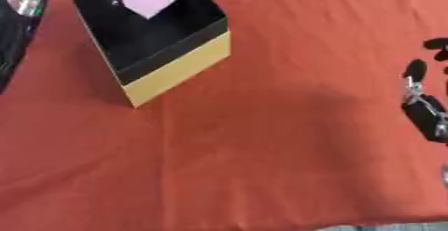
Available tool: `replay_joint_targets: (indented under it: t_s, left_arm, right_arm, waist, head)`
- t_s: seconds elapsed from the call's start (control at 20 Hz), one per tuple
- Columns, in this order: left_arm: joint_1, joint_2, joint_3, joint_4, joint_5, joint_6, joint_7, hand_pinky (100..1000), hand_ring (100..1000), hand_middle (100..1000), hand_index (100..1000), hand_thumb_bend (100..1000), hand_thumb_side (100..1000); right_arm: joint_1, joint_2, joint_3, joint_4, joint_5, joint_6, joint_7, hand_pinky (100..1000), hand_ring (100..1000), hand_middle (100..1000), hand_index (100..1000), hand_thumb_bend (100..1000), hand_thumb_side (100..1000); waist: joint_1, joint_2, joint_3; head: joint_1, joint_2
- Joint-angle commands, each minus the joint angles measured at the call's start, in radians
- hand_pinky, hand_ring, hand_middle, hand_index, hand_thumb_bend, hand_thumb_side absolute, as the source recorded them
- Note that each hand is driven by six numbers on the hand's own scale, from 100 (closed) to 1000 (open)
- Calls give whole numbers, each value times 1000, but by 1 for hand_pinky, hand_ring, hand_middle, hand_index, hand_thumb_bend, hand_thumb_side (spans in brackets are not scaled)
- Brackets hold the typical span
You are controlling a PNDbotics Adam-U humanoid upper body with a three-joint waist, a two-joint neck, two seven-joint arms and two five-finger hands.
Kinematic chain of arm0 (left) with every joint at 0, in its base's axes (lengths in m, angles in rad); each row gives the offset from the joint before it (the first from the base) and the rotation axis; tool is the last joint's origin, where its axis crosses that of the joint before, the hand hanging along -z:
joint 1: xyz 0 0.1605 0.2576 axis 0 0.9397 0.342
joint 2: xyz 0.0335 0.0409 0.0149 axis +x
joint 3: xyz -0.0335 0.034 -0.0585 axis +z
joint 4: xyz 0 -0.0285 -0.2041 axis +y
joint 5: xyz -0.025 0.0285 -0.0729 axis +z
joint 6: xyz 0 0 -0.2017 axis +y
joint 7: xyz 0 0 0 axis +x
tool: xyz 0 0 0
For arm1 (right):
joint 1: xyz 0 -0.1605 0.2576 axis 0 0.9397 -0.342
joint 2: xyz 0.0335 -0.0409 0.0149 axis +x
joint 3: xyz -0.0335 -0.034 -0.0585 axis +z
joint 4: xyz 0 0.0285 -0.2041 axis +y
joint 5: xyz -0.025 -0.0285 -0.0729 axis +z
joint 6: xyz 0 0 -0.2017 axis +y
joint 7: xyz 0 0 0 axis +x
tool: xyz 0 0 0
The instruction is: Pick up objects on the table and place them in the box.
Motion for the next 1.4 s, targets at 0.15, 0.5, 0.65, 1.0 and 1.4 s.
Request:
replay_joint_targets:
  t_s: [0.15, 0.5, 0.65, 1.0, 1.4]
  left_arm:
    - [-16, 0, 14, 23, -78, -33, 24, 795, 781, 769, 856, 732, 285]
    - [-13, -7, 22, 38, -159, -35, 29, 877, 907, 890, 921, 821, 401]
    - [-13, -6, 25, 38, -170, -34, 35, 925, 973, 942, 954, 877, 466]
    - [0, 3, 51, -35, -110, -19, 82, 879, 927, 904, 927, 666, 210]
    - [33, 58, 59, -199, 10, 10, 94, 854, 909, 892, 920, 640, 145]
  right_arm:
    - [-7, -11, -6, -16, -2, 0, -5, 493, 471, 503, 692, 100, 100]
    - [-7, -9, -9, -16, -3, -1, -6, 494, 472, 503, 692, 100, 100]
    - [-7, -8, -10, -16, -2, -2, -6, 494, 472, 503, 692, 100, 100]
    - [-4, -10, -15, -16, 0, -4, -5, 496, 473, 502, 692, 100, 100]
    - [2, -15, -22, -16, 5, -6, -5, 496, 474, 502, 692, 100, 100]
  waist:
    - [-4, -17, -3]
    - [-5, -18, -5]
    - [-5, -19, -5]
    - [-4, -26, 2]
    - [0, -34, 12]
  head:
    - [5, 5]
    - [6, 5]
    - [6, 5]
    - [2, 5]
    - [-5, 5]
